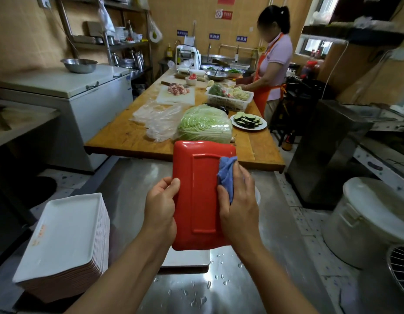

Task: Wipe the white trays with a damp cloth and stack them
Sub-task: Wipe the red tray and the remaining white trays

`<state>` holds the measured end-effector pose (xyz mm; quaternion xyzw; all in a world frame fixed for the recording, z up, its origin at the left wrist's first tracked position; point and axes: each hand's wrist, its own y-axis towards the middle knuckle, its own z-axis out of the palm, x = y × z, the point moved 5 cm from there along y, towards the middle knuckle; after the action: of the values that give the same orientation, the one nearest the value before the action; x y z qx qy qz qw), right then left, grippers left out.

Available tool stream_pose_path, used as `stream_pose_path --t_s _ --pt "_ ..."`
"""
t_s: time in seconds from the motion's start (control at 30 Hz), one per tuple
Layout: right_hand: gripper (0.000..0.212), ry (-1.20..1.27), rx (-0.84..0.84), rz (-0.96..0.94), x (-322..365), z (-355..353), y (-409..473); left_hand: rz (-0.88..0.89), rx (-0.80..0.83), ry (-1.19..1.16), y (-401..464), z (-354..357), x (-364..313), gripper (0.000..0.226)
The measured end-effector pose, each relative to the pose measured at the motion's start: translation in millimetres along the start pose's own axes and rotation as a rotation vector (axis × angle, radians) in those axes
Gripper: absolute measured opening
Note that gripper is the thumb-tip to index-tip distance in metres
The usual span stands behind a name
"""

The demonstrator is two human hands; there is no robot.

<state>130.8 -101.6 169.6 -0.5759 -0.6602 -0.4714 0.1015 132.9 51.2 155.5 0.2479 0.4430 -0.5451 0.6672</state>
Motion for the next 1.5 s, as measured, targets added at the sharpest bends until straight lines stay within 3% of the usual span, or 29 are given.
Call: stream_pose_path --t_s 0.17,0.37,0.47,0.6,0.67,0.73,0.87,0.93,1.07,1.2,1.33,1.5 --pt "0.061 0.062 0.043 0.097 -9 -1 -34 0.018 -0.011 -0.091 7 0 -7 0.018" --pt "0.054 0.569 0.109 0.319 -26 -11 -11 -0.020 0.038 -0.092 3 2 3 0.021" --pt "0.052 0.634 0.131 0.331 -28 -17 -1 -0.105 0.110 -0.013 6 -5 9 0.021" --pt "0.047 0.598 0.205 0.191 -24 -32 10 -0.117 0.201 0.101 8 -16 0 0.011" --pt "0.047 0.560 0.303 0.138 -23 -41 12 -0.002 0.189 0.245 13 -22 -19 0.045" --pt "0.048 0.493 0.401 0.108 -22 -48 14 0.143 0.206 0.386 18 -21 -43 0.054" --pt "0.052 0.436 0.538 0.085 -23 -54 20 0.163 0.535 0.647 14 0 -58 0.041" --pt "0.050 0.446 0.576 0.069 -22 -55 23 0.125 0.612 0.755 11 5 -49 0.044" --pt "0.048 0.330 0.553 -0.028 -13 -54 29 0.117 0.535 0.681 10 0 -42 0.047" --pt "0.051 0.082 0.409 -0.267 22 -35 30 0.114 0.460 0.565 8 -6 -37 0.053" --pt "0.055 -0.134 0.299 -0.441 56 -5 34 0.169 0.399 0.521 3 -2 -36 0.045" --pt "0.049 -0.159 0.284 -0.436 32 -8 44 0.102 0.288 0.391 10 -31 -50 0.047"
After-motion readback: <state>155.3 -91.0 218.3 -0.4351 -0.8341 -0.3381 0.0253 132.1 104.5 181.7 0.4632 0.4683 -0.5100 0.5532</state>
